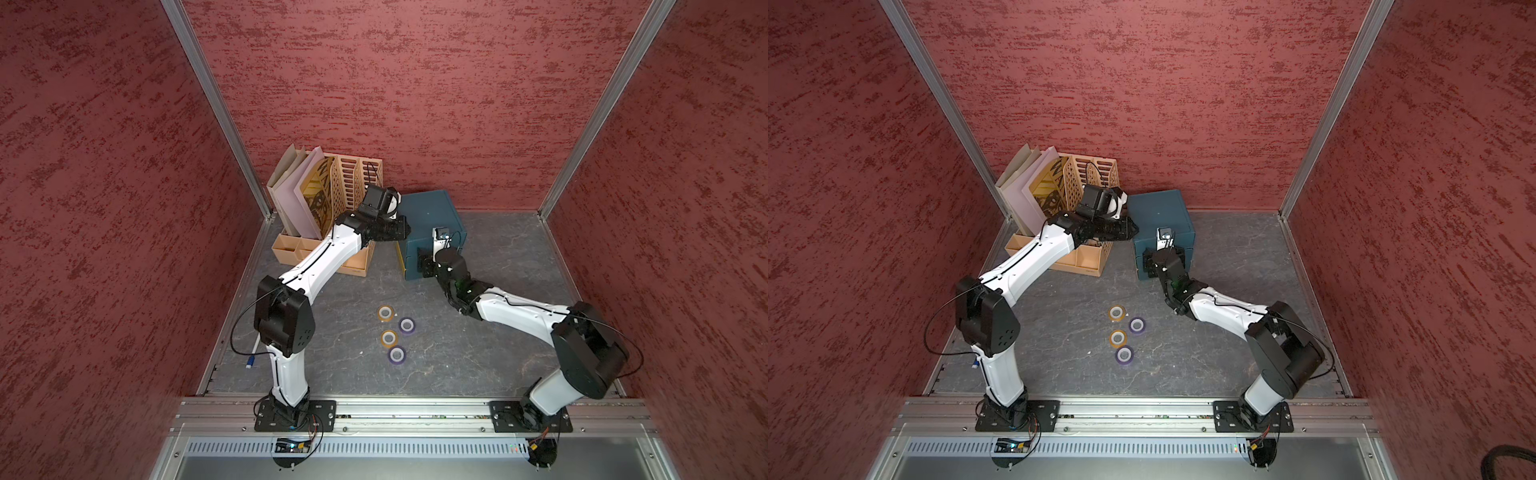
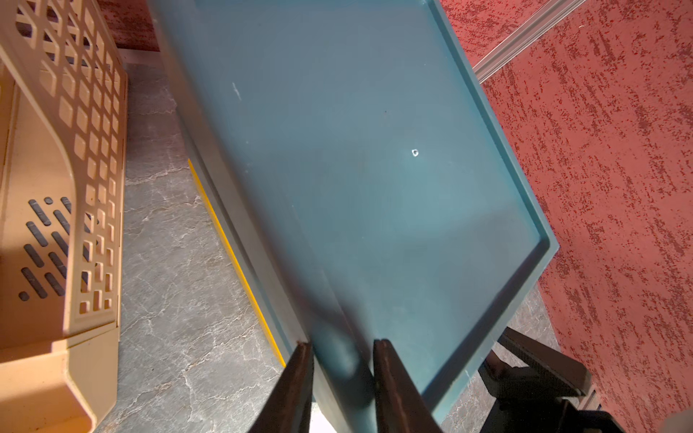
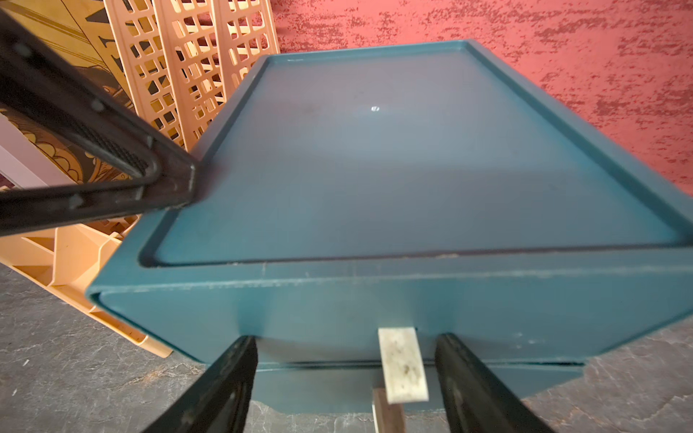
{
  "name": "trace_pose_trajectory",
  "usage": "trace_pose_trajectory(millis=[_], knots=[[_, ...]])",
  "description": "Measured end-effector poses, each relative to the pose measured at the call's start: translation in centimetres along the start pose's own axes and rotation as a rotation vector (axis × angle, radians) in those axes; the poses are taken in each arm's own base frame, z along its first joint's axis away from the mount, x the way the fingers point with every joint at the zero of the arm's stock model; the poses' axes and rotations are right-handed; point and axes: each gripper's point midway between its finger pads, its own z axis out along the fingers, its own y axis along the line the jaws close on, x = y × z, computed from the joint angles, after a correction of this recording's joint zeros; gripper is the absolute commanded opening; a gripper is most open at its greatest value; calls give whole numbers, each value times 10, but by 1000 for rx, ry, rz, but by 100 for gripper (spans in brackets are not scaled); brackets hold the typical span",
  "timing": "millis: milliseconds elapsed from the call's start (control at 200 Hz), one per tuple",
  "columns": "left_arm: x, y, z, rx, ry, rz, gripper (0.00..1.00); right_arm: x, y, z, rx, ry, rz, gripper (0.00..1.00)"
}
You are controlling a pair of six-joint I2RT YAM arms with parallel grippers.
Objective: Place the transparent tape into the drawer according to color
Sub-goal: Close the drawer in the storage box, then open the drawer in the storage box.
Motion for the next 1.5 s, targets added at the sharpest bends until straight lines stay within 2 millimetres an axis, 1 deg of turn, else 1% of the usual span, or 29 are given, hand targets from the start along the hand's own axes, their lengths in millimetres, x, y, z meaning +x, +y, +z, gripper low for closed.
trace_pose_trajectory(millis=[135,276,386,471,636,696,751,822,927,1062,1212,1338,1503], knots=[[0,0,0,0,0,3,30,-1,2,-6,-27,8,35,86],[0,0,0,0,0,5,30,2,-2,-27,-60,31,107,88],[0,0,0,0,0,8,31,12,-4,-39,-86,66,175,89],[0,0,0,0,0,11,30,26,-3,-44,-103,106,230,89],[0,0,0,0,0,11,31,70,-6,-49,-124,213,340,89],[0,0,0,0,0,13,30,82,-8,-50,-129,243,388,89],[0,0,0,0,0,15,31,87,-11,-50,-134,256,436,89],[0,0,0,0,0,18,31,86,-12,-47,-146,254,495,88],[0,0,0,0,0,18,30,78,-12,-41,-177,232,582,87],[0,0,0,0,0,19,30,67,-18,-30,-202,198,691,83],[0,0,0,0,0,19,30,75,-28,-18,-200,207,781,77],[0,1,0,0,-1,18,31,78,-30,-9,-217,204,848,70],[-1,2,0,-2,-2,17,30,85,-32,1,-240,193,921,66]])
